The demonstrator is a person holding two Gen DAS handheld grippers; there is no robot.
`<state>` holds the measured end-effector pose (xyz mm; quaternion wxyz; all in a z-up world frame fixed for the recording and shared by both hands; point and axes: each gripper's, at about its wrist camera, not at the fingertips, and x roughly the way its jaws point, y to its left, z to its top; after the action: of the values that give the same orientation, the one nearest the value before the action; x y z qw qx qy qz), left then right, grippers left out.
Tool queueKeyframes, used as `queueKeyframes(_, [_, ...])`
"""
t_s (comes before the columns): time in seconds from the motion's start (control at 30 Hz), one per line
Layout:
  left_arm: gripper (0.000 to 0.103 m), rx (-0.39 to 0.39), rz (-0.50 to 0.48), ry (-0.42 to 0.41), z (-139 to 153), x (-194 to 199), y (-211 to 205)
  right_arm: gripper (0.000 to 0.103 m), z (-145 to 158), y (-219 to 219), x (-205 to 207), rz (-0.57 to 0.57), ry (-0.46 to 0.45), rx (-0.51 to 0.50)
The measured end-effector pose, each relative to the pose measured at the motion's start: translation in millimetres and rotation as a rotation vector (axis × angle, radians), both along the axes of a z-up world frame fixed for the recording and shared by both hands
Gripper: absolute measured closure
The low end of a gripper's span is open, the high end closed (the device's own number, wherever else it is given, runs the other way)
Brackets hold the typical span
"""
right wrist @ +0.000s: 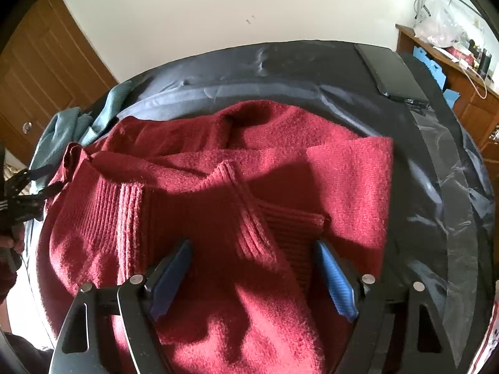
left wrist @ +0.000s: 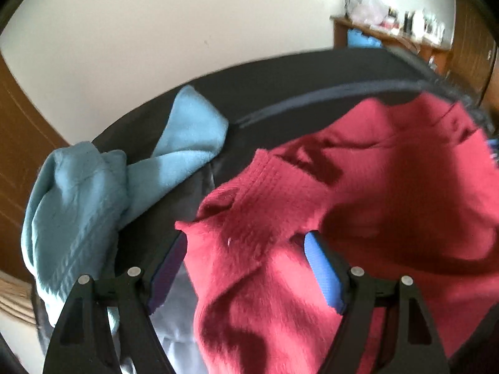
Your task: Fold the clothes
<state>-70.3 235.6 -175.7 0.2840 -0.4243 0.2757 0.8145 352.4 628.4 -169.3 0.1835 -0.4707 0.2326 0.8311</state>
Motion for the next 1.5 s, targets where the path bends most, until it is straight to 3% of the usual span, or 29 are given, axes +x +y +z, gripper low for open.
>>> queueKeyframes(0.07, [0.027, 0.029, 0.092, -0.058, -4.1, -18.5, -3.9, 0.02, 0.3, -0.1, 0.2, -0.001, -0.006, 0.001])
queueKeyframes(0.17, [0.044, 0.159, 0.217, -0.161, 2.2, -41.0, -25.9, 0.02, 2.0, -1.0, 2.3, -0.007, -0.013, 0.007])
queueKeyframes(0.23, [0.055, 0.229, 0.264, -0.222, 4.0, -50.4, -37.7, 0.02, 4.8, -2.9, 4.9, -0.024, -0.006, 0.024])
queueKeyframes(0.3, [0.058, 0.249, 0.272, -0.243, 4.4, -52.8, -44.2, 0.02, 9.3, -3.8, 9.8, -0.041, 0.013, 0.034])
queueKeyframes(0.43, [0.057, 0.272, 0.288, -0.26, 5.3, -54.0, -50.3, 0.02, 20.6, -3.5, 19.9, -0.065, 0.062, 0.023])
queueKeyframes(0.57, [0.057, 0.289, 0.313, -0.29, -0.7, -60.2, -49.6, 0.02, 21.2, -4.7, 9.6, -0.003, 0.058, 0.017])
queueKeyframes(0.7, [0.047, 0.255, 0.29, -0.268, -4.7, -59.4, -39.8, 0.021, 8.1, -7.5, -11.2, 0.059, 0.026, 0.003])
queueKeyframes(0.77, [0.037, 0.238, 0.299, -0.261, -7.3, -60.4, -38.5, 0.027, 2.1, -7.6, -19.6, 0.081, 0.014, -0.001])
queueKeyframes(0.8, [0.036, 0.238, 0.305, -0.262, -8.6, -61.4, -38.9, 0.047, 2.9, -7.7, -20.9, 0.085, 0.016, 0.004])
queueKeyframes(0.83, [0.036, 0.237, 0.311, -0.263, -9.9, -62.3, -39.2, 0.074, 4.4, -8.1, -21.0, 0.088, 0.009, 0.009])
queueKeyframes(0.9, [0.036, 0.247, 0.316, -0.27, -10.8, -63.2, -40.3, 0.087, 7.4, -9.0, -20.8, 0.094, -0.001, 0.019])
queueKeyframes(0.97, [0.041, 0.261, 0.316, -0.274, -9.2, -62.6, -41.7, 0.091, 12.1, -12.9, -15.8, 0.097, 0.007, 0.026])
queueKeyframes(1.1, [0.08, 0.294, 0.32, -0.283, -1.8, -59.9, -45.6, 0.092, 35.2, -20.2, -3.1, 0.05, 0.057, 0.073])
queueKeyframes(1.2, [0.096, 0.314, 0.317, -0.275, 8.5, -54.6, -49.7, 0.093, 60.8, -17.8, 13.8, -0.023, 0.106, 0.136])
queueKeyframes(1.5, [0.096, 0.472, 0.356, -0.236, 63.3, -47.8, -75.4, 0.095, 140.5, -12.9, 41.3, -0.178, 0.198, 0.427])
